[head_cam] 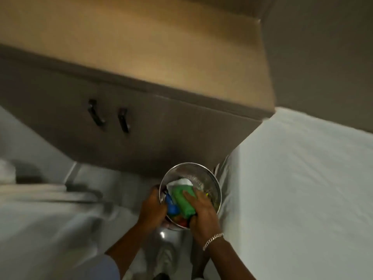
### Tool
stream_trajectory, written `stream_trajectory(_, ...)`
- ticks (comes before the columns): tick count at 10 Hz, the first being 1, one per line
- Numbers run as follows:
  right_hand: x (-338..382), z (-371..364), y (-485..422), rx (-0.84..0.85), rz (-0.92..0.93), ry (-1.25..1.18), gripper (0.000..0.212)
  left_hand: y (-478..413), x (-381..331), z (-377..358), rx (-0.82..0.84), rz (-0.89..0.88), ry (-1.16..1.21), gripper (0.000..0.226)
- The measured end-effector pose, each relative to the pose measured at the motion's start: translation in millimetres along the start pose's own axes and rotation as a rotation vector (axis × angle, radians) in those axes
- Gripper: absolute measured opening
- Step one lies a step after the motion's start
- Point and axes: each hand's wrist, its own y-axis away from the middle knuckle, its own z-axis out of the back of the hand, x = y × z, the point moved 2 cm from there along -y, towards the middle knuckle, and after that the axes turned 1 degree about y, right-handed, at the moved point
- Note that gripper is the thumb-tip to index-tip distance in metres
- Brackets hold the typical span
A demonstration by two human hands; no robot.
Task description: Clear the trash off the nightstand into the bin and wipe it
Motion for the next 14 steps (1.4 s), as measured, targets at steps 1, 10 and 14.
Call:
stream_trajectory(1,-64.7,-61.0,-23.3,0.003,-0.124,-0.088,0.066,-52.4,69.3,-29.6,-0.047,0.067,-0.023,0.048)
stream_trajectory(10,278.0,-116.5,5.9,0.597,0.012,-0.906,0.059,161.3,29.9,280.3,-0.438,-0.064,1.022,0.035)
stream_trajectory(14,438.3,-218.5,19.0,0.495,0.093,-0.59,0.043,210.1,82.1,446.6,-0.874,0.145,0.492,0.085)
